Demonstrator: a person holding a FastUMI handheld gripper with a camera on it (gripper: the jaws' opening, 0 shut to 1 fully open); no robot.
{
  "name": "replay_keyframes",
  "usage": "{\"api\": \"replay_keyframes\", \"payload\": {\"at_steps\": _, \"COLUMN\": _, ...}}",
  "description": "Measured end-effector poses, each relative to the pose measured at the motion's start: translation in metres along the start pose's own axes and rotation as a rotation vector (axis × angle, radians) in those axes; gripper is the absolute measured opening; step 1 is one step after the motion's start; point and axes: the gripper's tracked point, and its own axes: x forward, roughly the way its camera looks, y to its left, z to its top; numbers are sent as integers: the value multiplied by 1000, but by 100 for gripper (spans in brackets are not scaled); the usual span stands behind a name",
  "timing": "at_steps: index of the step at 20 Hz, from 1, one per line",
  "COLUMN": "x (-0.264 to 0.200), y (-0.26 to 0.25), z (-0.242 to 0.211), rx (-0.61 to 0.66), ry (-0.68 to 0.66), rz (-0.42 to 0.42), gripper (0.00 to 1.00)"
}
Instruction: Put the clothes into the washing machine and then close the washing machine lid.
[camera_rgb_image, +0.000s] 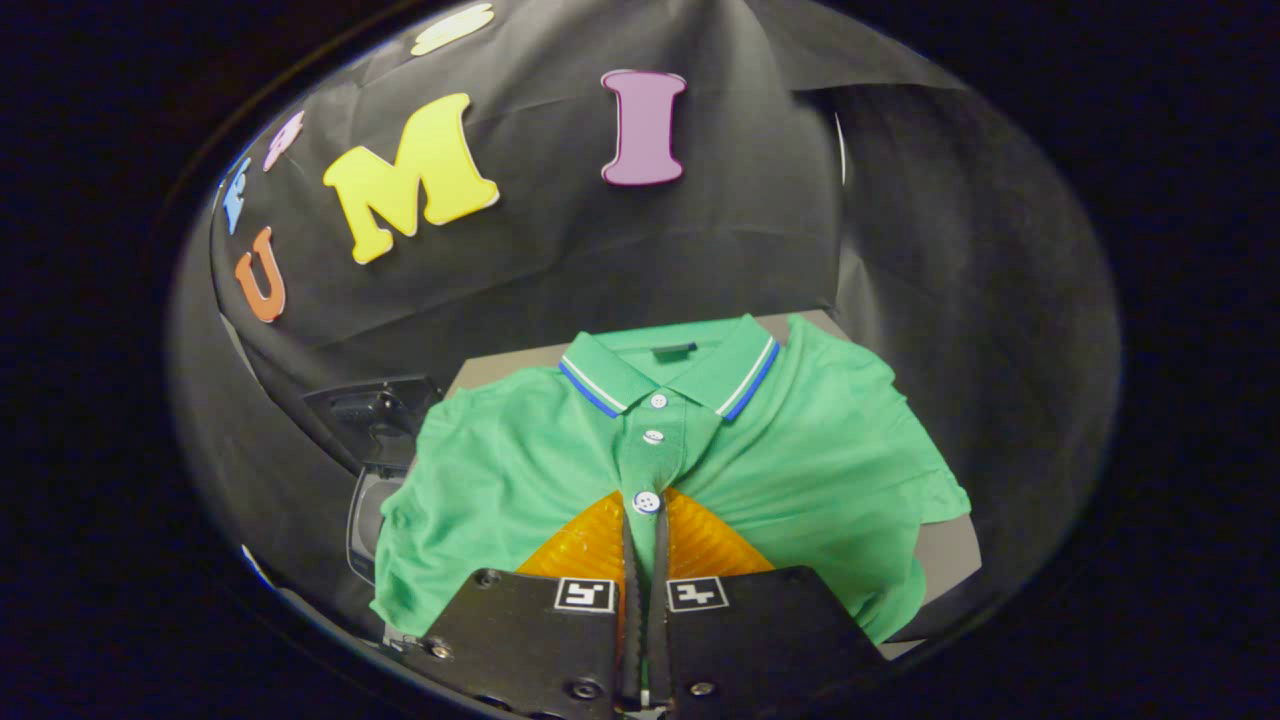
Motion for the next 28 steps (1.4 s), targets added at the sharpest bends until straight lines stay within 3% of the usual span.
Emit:
{"api": "replay_keyframes", "payload": {"at_steps": 9, "x": -112, "y": 100, "z": 50, "rx": -55, "ry": -258, "rz": 161, "gripper": 6}}
{"api": "replay_keyframes", "payload": {"at_steps": 19, "x": -227, "y": 261, "z": 88, "rx": -113, "ry": -461, "rz": 350, "gripper": 6}}
{"api": "replay_keyframes", "payload": {"at_steps": 23, "x": -232, "y": 313, "z": 81, "rx": -140, "ry": -461, "rz": 385, "gripper": 6}}
{"api": "replay_keyframes", "payload": {"at_steps": 28, "x": -199, "y": 374, "z": 62, "rx": -156, "ry": -407, "rz": 431, "gripper": 6}}
